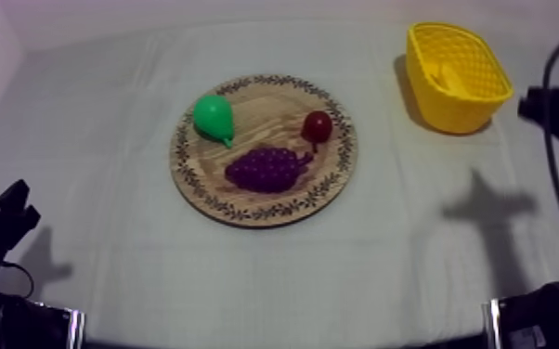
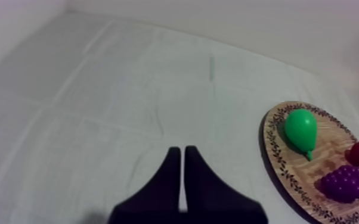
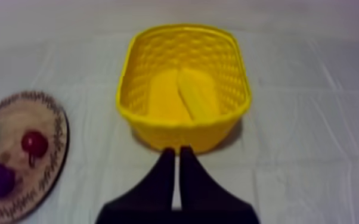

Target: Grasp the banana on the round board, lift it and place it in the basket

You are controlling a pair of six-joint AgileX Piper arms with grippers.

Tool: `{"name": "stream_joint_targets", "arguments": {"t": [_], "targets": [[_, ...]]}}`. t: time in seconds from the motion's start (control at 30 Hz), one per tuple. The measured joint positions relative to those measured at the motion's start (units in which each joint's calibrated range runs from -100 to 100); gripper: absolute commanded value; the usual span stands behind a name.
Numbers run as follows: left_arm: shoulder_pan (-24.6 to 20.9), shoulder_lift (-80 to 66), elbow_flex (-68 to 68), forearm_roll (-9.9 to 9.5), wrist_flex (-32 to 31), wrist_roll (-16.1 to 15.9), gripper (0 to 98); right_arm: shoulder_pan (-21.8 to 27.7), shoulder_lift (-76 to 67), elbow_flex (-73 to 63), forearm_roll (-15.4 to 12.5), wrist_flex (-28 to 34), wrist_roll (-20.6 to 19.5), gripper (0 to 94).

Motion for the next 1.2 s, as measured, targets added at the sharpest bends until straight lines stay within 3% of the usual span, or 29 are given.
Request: {"name": "stream_joint_targets", "arguments": {"t": [0.1, 0.17, 0.27, 0.33, 0.43, 0.57, 0.8, 1.03, 1.2], "targets": [[0.0, 0.0, 0.0, 0.0, 0.0, 0.0, 0.0, -0.5, -7.2, 6.8, 0.0, 0.1, 1.9, 0.2], [0.0, 0.0, 0.0, 0.0, 0.0, 0.0, 0.0, -0.7, -12.3, 10.9, 2.4, 0.0, 2.3, 0.2], [0.0, 0.0, 0.0, 0.0, 0.0, 0.0, 0.0, -0.5, -18.3, 16.1, 3.9, -0.5, 1.7, 0.2], [0.0, 0.0, 0.0, 0.0, 0.0, 0.0, 0.0, -0.1, -21.8, 18.9, 3.4, 0.3, 1.3, 0.2], [0.0, 0.0, 0.0, 0.0, 0.0, 0.0, 0.0, 0.6, -26.7, 21.6, 0.0, 3.6, 1.9, 0.2], [0.0, 0.0, 0.0, 0.0, 0.0, 0.0, 0.0, 1.2, -32.8, 22.2, -2.7, 8.4, 5.3, 0.2], [0.0, 0.0, 0.0, 0.0, 0.0, 0.0, 0.0, 2.4, -39.2, 22.3, -1.9, 16.7, 5.4, 0.3], [0.0, 0.0, 0.0, 0.0, 0.0, 0.0, 0.0, 2.4, -39.8, 22.3, -1.8, 17.8, 2.4, 0.3], [0.0, 0.0, 0.0, 0.0, 0.0, 0.0, 0.0, 2.5, -39.8, 22.3, -1.8, 17.9, 5.5, 0.3]]}}
